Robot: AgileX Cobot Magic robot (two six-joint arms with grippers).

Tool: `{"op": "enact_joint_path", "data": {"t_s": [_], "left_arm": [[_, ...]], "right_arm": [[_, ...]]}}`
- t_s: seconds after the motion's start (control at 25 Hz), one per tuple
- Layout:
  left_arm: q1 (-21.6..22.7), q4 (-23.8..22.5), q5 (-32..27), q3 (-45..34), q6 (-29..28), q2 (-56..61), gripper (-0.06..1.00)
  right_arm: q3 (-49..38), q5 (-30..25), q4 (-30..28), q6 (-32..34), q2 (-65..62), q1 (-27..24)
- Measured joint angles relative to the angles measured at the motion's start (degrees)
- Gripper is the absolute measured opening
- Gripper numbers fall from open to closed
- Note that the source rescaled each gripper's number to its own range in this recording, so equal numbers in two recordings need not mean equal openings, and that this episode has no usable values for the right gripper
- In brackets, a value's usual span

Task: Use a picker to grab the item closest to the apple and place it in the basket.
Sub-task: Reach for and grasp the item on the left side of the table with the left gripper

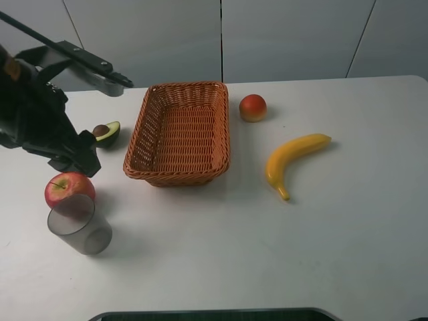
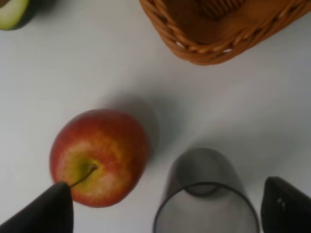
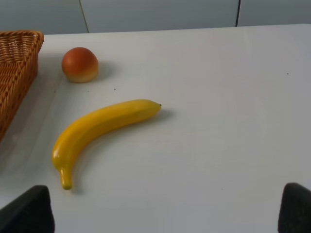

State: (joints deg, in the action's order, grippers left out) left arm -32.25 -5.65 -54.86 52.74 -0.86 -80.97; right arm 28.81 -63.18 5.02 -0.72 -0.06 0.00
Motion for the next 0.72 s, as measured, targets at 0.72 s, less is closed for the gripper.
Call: {"op": "enact_joint_path", "data": {"t_s": [0.72], "left_arm": [[-10.5, 2.44, 5.25, -8.36, -16.55, -0.21, 0.99]], "right_arm": [[0.0, 0.0, 0.0, 0.0, 0.0, 0.0]]}}
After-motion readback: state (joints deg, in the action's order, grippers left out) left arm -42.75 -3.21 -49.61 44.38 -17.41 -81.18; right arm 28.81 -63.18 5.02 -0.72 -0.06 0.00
